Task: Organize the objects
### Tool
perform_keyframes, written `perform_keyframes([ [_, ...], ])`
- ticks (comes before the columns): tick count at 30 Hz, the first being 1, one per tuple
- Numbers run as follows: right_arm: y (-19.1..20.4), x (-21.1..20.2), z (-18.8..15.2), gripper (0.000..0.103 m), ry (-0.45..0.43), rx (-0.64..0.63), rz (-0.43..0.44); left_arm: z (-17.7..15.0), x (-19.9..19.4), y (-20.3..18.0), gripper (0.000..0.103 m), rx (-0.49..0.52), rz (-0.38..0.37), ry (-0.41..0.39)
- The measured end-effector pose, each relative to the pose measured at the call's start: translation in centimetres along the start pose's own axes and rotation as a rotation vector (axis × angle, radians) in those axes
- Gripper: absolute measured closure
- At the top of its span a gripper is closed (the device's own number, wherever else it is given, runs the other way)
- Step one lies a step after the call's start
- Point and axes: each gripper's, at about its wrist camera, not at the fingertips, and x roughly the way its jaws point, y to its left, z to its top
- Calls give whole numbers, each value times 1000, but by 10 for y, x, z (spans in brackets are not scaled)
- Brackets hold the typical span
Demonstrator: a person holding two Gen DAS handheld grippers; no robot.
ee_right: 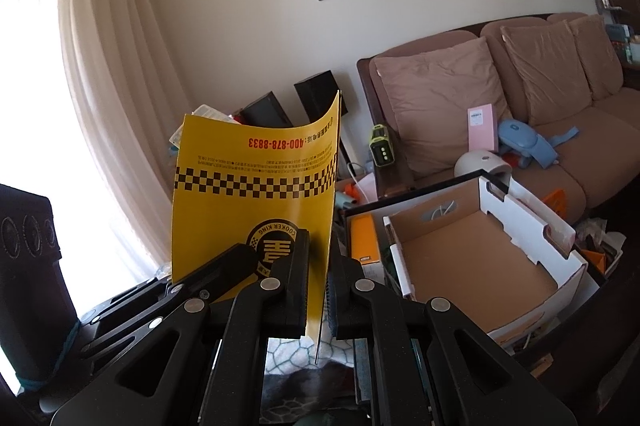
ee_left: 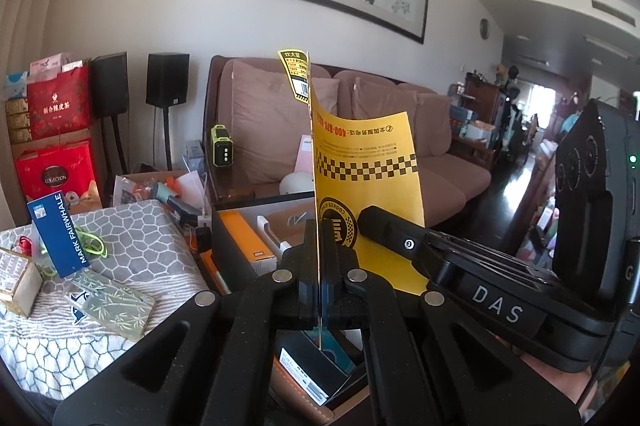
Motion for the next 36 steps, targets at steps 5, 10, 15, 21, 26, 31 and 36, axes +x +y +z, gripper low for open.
perform_keyframes([
  [5,-2,-1,1,96,-1,4,-4,-1,1,-3,103,4,-2,3],
  [10,-4,0,1,96,5,5,-8,0,5,-3,103,3,-6,13],
  [15,-6,2,2,95,6,6,-16,0,7,-6,103,4,-10,16],
  [21,-13,1,1,95,6,16,-25,1,10,-10,103,11,-20,13],
  [26,-18,-2,3,95,0,26,-34,2,14,-17,103,18,-30,13],
  [31,-26,-5,4,95,-3,53,-27,3,17,-21,103,20,-40,12],
  [36,-28,-6,6,95,-9,49,-48,4,20,-24,103,19,-49,13],
])
